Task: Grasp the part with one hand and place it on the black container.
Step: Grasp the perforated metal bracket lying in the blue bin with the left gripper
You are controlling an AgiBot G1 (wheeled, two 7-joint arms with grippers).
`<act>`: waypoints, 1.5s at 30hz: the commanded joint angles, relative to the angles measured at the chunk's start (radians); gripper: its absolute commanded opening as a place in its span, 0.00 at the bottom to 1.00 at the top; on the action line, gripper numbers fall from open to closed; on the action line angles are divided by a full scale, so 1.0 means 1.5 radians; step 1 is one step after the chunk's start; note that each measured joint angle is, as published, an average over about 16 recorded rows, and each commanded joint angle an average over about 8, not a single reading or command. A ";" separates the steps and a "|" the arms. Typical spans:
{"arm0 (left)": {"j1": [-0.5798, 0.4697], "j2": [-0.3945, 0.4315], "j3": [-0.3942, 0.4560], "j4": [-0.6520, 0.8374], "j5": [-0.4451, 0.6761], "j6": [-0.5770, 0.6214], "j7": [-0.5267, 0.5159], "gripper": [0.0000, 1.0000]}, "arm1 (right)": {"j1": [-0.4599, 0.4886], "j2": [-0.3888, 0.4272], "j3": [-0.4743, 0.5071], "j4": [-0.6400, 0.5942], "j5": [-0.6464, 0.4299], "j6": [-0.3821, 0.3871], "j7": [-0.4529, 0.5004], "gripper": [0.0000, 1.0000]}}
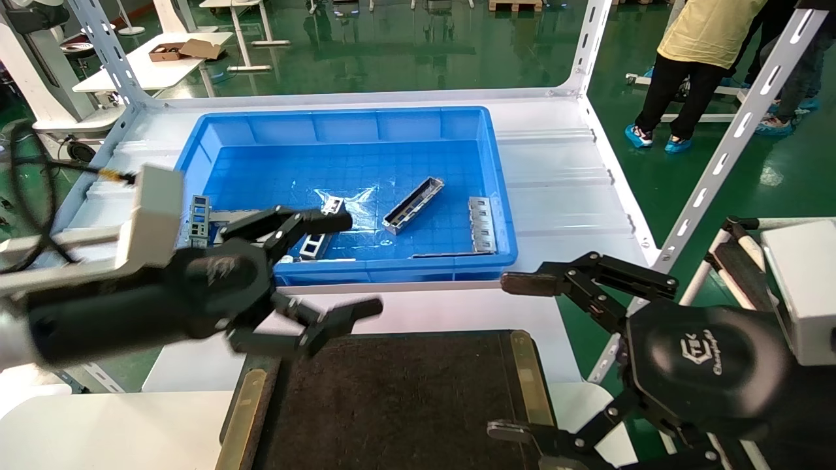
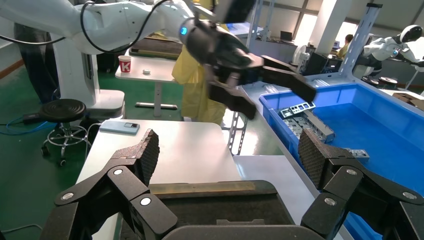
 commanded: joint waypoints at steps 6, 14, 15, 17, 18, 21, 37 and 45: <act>-0.066 0.065 0.037 0.075 0.078 -0.050 0.004 1.00 | 0.000 0.000 0.000 0.000 0.000 0.000 0.000 1.00; -0.148 0.153 0.075 0.214 0.159 -0.105 0.038 1.00 | 0.000 0.000 -0.001 0.000 0.001 0.000 0.000 1.00; -0.158 0.164 0.079 0.235 0.167 -0.110 0.043 1.00 | 0.000 0.000 -0.001 0.000 0.001 0.000 0.000 1.00; -0.178 0.189 0.088 0.278 0.184 -0.122 0.057 1.00 | 0.000 0.000 -0.001 0.000 0.001 0.000 0.000 1.00; -0.188 0.201 0.092 0.300 0.192 -0.129 0.064 1.00 | 0.000 0.000 -0.001 0.000 0.001 0.000 0.000 1.00; -0.217 0.239 0.102 0.370 0.212 -0.152 0.088 1.00 | 0.000 0.000 -0.001 0.000 0.001 0.000 -0.001 1.00; -0.311 0.382 0.126 0.656 0.260 -0.268 0.194 1.00 | 0.000 0.001 -0.002 0.000 0.001 0.001 -0.001 1.00; -0.312 0.398 0.139 0.685 0.257 -0.306 0.178 0.47 | 0.000 0.001 -0.002 0.000 0.002 0.001 -0.001 0.47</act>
